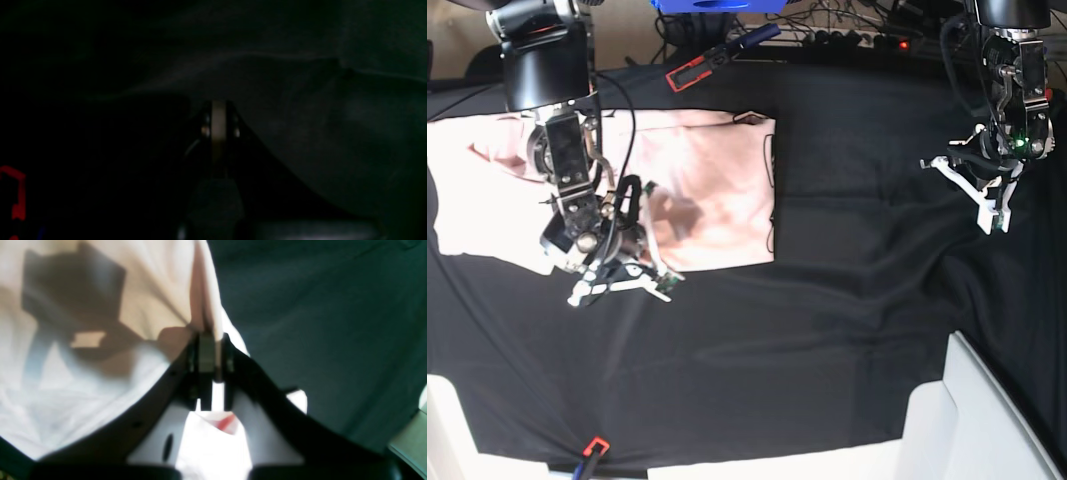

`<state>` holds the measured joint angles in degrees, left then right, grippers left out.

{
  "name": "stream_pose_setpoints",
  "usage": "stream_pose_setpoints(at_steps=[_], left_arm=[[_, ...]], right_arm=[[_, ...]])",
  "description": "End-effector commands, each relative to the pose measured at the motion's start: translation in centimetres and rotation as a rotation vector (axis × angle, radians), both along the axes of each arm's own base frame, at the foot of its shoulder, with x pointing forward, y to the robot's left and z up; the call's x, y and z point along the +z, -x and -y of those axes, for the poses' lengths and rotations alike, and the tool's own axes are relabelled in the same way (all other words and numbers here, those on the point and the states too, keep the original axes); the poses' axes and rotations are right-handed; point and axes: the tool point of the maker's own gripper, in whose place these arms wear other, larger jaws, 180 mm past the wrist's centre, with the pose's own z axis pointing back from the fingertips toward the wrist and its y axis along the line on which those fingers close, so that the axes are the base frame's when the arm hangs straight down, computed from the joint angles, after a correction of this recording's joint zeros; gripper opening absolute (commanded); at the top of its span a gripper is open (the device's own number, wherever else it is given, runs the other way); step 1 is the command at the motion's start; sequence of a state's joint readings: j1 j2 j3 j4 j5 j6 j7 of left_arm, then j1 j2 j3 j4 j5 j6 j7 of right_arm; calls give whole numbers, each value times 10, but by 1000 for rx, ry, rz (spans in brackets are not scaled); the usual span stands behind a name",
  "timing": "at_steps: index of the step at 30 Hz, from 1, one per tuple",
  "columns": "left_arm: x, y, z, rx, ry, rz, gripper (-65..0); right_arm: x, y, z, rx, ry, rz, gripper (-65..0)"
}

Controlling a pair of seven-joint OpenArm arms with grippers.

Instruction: Fold the T-shirt properly

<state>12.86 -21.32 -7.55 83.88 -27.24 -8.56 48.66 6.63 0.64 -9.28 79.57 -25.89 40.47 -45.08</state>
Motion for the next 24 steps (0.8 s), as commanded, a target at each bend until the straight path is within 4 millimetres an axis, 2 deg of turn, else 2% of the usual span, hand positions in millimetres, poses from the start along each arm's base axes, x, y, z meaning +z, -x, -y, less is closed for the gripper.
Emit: stream_pose_setpoints(at_steps=[1,5,7,11,16,20,24], left_arm=[[9,-8,-7,-3,-17,28,-650],[9,-8,-7,-3,-17,28,-650],[9,-8,-7,-3,-17,28,-650],[10,-8,-7,-3,-17,31,-650],[11,-11,-7,-2,-18,38,-650],[12,-11,-8,1,-18,39,-650],[12,-9,-11,3,-24,36,-650]], right_arm=[[15,-15,2,-7,1,52,-521],[11,-11,18,-42,11,41,-260],[6,-3,26,-77,3,27,-186],[24,10,30,-152,-47,85,-184],[44,41,31,-236,-58,109,-184],[39,63,26,-271,-97,57,-184],[34,79,42,-401,-222,5,-184]])
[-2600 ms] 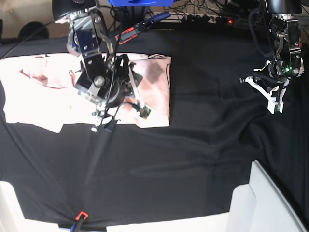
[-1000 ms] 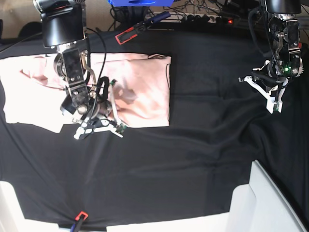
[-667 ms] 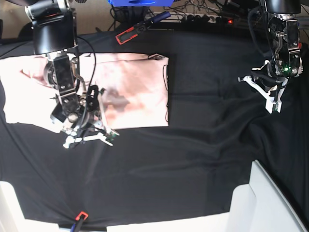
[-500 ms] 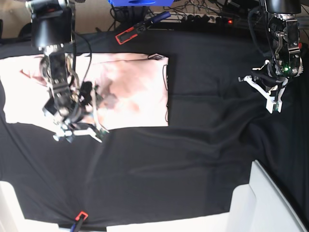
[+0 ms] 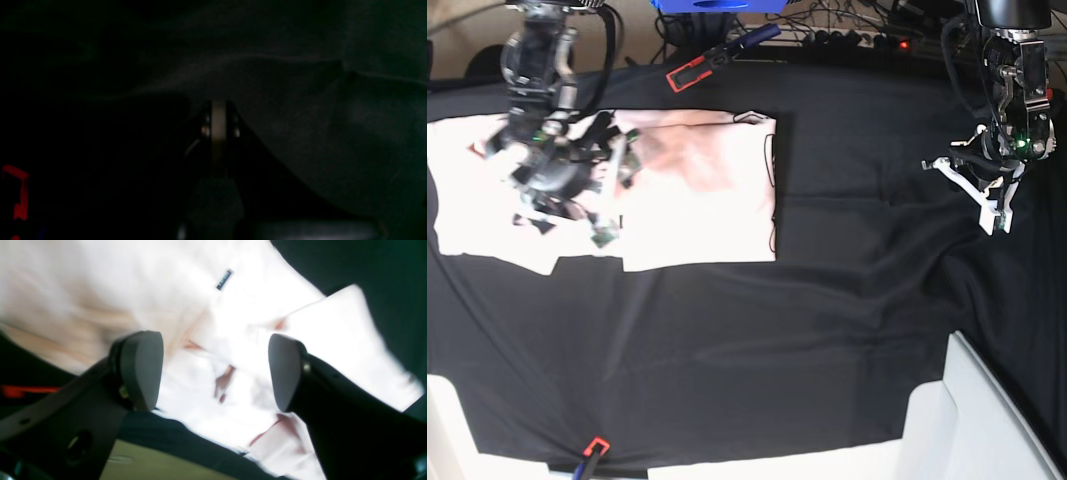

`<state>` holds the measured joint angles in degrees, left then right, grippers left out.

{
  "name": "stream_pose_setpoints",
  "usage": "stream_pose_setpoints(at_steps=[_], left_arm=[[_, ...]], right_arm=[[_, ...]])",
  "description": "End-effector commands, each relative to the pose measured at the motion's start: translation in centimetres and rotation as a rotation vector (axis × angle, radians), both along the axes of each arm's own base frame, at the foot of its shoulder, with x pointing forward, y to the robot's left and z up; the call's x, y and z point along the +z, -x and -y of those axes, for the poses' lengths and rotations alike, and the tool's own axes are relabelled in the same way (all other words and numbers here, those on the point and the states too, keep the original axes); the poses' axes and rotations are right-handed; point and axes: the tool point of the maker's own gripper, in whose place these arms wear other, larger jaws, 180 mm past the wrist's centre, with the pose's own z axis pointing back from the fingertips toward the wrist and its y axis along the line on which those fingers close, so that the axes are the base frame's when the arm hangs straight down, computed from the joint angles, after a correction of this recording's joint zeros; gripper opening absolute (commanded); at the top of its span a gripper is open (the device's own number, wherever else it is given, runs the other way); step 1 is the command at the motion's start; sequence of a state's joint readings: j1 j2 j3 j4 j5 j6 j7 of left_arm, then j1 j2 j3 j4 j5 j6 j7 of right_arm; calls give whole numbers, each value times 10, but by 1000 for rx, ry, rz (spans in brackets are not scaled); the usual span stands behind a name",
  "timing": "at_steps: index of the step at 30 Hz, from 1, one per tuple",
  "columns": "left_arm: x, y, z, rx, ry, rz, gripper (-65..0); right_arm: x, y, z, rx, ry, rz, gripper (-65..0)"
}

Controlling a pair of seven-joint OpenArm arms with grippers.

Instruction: Fold the T-shirt properly

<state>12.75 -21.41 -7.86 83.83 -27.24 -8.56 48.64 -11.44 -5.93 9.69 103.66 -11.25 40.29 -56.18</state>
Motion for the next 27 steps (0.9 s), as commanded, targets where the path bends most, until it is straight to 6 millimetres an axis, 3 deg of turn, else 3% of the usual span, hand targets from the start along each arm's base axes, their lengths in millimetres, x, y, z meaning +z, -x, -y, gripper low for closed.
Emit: stream_pose_setpoints(at_steps=[1,4,15,18,23,27], left_arm=[[11,-8,-9,-3,-23,32,-650],[11,-8,-11,-1,-26,31,-650],[11,-8,-8,-5,-22,31,-650],[11,-8,-8,-5,-22,31,-650],[13,-10,-11,-2,-27,38,-650],[18,-8,-25,24,-51,41,-650]], right_arm=[[7,-6,5,-31,-23,25,-184],[1,7,11,-68,-52,-5,-184],[-9,29,-5,-69,-143,-53,-184],[-22,35,-17,-41,-165,-94,-186],[-39,41,-37,-3,-210,-133,-310],[-44,44,-41,1,-222,-149,-324]])
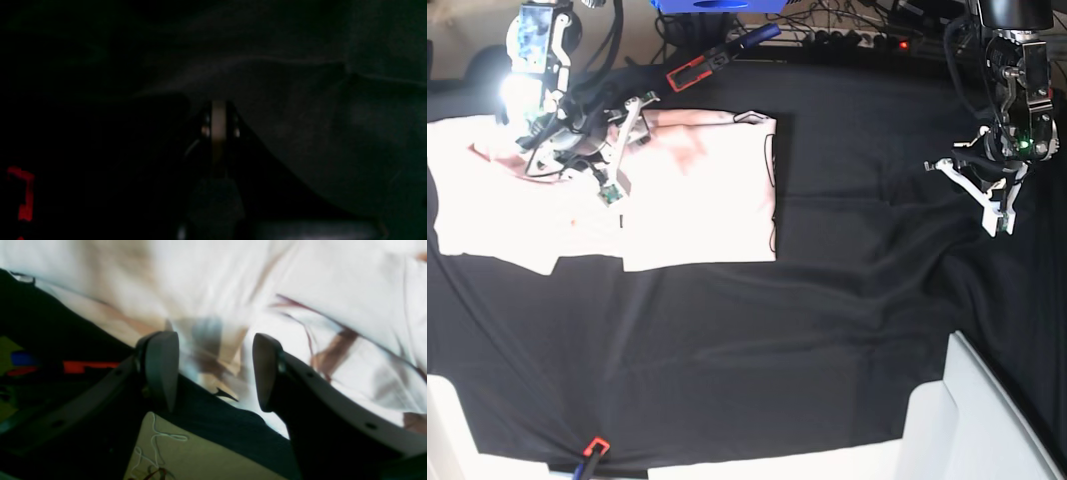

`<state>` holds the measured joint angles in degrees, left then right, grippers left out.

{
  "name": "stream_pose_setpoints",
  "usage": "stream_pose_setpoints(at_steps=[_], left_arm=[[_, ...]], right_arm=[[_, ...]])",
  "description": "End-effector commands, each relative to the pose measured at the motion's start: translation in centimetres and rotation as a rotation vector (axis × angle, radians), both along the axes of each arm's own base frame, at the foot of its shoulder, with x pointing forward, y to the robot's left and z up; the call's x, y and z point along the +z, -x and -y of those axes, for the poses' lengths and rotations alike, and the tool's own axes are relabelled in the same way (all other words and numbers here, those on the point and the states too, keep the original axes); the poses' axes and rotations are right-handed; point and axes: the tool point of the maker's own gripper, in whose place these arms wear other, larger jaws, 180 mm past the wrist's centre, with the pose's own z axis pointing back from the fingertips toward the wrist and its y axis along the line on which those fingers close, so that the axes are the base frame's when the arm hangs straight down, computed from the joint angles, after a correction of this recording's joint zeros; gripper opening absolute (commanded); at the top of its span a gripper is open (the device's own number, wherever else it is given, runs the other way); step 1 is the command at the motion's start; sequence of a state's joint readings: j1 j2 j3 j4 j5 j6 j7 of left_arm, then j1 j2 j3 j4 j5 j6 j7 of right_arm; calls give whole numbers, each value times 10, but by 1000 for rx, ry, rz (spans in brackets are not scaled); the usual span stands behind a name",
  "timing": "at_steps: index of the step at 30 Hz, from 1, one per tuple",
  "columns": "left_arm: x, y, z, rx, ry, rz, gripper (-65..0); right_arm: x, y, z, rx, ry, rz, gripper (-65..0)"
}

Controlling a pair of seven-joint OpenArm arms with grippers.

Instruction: Fold the T-shirt properly

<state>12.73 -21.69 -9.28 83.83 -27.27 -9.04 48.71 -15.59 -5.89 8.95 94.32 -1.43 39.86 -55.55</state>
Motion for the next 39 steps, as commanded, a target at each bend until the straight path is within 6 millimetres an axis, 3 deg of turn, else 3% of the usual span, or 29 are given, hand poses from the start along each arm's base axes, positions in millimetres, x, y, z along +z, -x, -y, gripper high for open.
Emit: stream_pose_setpoints(at_steps=[1,5,8,18,20,22,23,25,29,35,39], left_arm=[[16,-6,-26,25,-74,32,-650],[19,6,-54,43,-229,-11,-650],[18,15,-64,46,-314,-48,-650],[16,21,-68,37,-375,-80,-650],[16,21,-68,37,-374,-80,-650],[16,21,-68,37,-374,-80,-650],[16,21,-68,37,-374,-80,-650],[16,21,-68,37,-374,-80,-650],[16,21,-68,37,-374,-80,-650],[16,21,-68,37,-374,-80,-650],[15,21,-67,36,-372,-80,-650]], right_arm=[[6,-8,-2,-1,-12,32,-324],[9,-15,-1,-2,-12,46,-324],[11,-21,-2,-2,-13,57,-324],[1,-21,-7,0,-31,25,-345],[1,-21,-7,0,-31,25,-429],[0,-20,-6,-3,-28,19,-596],[-1,-20,-5,-5,-27,16,-650],[-2,-17,-4,-5,-25,11,-628],[-3,-10,2,1,8,-32,-650],[22,-10,16,-2,77,8,-649],[19,-1,23,-8,101,-38,-649]])
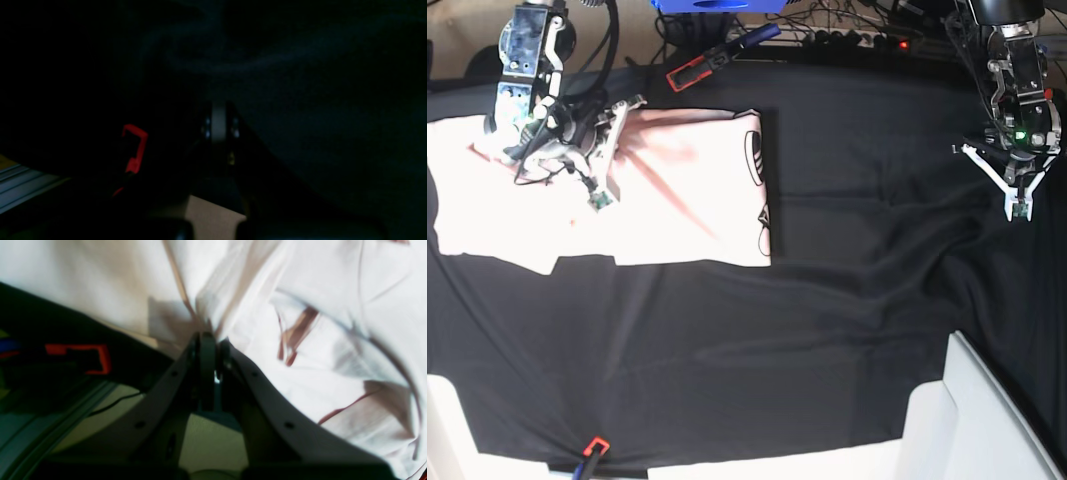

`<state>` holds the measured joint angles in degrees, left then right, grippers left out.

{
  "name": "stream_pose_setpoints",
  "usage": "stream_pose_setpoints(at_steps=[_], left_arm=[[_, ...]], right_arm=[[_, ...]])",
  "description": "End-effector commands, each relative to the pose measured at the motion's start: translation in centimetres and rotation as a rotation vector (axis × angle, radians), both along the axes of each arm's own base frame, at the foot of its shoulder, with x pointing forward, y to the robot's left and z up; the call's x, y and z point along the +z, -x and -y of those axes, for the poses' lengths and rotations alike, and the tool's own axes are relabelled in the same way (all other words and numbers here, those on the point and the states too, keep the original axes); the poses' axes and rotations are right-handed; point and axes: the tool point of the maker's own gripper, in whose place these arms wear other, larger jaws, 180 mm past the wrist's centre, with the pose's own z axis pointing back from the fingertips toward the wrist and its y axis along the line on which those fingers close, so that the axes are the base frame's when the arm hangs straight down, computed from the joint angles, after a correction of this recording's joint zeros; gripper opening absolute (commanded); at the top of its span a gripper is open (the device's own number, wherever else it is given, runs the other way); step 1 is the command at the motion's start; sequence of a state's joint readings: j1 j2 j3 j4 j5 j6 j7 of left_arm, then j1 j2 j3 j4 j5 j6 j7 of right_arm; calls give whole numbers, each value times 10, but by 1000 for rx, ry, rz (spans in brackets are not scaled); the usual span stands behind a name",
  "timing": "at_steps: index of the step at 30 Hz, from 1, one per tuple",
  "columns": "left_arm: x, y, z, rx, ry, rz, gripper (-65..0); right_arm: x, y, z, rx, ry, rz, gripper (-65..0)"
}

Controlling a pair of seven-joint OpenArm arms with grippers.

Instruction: Fold the T-shirt properly

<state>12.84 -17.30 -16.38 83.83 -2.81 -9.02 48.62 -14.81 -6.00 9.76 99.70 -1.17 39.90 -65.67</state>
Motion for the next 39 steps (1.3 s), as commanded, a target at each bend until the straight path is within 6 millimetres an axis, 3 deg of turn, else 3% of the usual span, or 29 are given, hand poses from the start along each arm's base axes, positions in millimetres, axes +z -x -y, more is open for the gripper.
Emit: stream_pose_setpoints(at_steps=[1,15,21,23,27,29,35,37,39], left_arm=[[11,-7,-8,-6,-30,26,-650],[8,-7,-2,-6,-19,26,-650],[7,-9,0,-10,-16,28,-650],[7,-9,0,-10,-16,28,-650],[9,-9,-1,-7,-18,32,-650],[8,-8,-3,-3,-19,30,-650],[10,-9,-2,-4,-18,35,-650],[10,-11,1,-13,-17,38,-650],[9,-16,13,-18,6,58,-650]], right_arm=[[2,1,3,-12,3,4,-649],[-3,14,2,-15,-2,-25,-641],[1,14,-14,-23,-100,-26,-625],[1,17,-16,-22,-113,-46,-553],[4,17,-14,-20,-102,-46,-321],[10,16,-12,-22,-94,-26,-263],[35,3,-5,-22,-66,71,-300],[41,-12,-3,-18,-60,107,-322],[48,-30,3,-6,-42,146,-395]])
